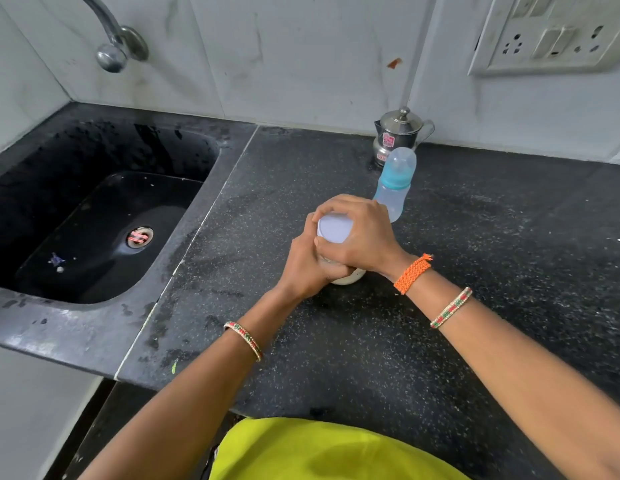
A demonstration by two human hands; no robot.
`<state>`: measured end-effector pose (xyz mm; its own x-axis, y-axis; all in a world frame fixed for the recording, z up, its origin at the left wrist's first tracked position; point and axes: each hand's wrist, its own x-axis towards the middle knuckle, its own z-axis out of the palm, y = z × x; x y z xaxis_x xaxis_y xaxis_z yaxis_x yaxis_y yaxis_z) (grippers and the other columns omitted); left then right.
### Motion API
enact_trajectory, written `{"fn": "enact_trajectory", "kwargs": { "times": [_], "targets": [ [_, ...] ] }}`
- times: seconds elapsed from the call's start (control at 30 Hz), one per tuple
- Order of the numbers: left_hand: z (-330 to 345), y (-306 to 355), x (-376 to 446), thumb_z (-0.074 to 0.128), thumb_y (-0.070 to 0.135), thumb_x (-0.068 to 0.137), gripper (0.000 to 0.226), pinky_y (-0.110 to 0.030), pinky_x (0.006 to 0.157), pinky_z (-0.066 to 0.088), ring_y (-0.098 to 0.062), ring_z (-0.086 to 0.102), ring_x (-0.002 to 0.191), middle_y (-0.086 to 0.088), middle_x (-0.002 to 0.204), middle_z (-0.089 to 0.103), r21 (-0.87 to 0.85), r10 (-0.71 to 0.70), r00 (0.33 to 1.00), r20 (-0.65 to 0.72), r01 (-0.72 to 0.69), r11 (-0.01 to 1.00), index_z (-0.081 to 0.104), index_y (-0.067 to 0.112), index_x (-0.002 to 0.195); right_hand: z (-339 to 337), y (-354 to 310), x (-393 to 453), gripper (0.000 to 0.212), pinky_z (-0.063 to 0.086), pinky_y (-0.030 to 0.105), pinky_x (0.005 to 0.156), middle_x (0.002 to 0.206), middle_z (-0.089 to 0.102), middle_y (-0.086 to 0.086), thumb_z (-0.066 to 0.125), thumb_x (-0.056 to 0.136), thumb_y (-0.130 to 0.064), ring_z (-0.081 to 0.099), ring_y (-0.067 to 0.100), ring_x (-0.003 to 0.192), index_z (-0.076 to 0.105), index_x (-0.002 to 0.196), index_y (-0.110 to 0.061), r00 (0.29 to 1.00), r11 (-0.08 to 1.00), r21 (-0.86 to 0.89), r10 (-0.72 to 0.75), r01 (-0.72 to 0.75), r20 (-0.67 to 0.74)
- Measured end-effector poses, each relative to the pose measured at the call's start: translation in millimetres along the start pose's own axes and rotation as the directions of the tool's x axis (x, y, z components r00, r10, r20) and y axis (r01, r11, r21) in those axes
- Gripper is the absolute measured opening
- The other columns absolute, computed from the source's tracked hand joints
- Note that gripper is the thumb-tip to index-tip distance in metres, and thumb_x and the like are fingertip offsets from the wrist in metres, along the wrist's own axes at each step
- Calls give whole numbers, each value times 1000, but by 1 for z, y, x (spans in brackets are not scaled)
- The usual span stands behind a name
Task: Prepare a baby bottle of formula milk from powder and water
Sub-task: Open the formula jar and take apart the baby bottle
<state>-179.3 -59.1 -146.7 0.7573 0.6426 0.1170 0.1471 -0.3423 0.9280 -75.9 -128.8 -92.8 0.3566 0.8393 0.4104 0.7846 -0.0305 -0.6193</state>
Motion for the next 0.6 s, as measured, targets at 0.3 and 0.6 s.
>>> {"fn": "enact_trajectory", "kwargs": {
  "times": [0.3,0.6],
  "targets": [
    [-8,-5,6,71,33,52,84,-23,85,53,5,58,100,18,108,58,-50,6,993,120,0,999,37,27,129,-7,-3,1,36,51,40,81,103,69,-4,75,68,-29,63,15,93,67,102,-18,994,999,-52,12,-6,106],
    [12,-15,-32,84,50,60,110,-42,117,29,-8,26,141,8,151,23,-18,61,998,-13,-61,998,11,45,142,-18,-11,-8,67,41,38,71,94,60,9,40,73,-72,57,29,85,57,100,-13,993,715,-697,41,45,106]
  ]
}}
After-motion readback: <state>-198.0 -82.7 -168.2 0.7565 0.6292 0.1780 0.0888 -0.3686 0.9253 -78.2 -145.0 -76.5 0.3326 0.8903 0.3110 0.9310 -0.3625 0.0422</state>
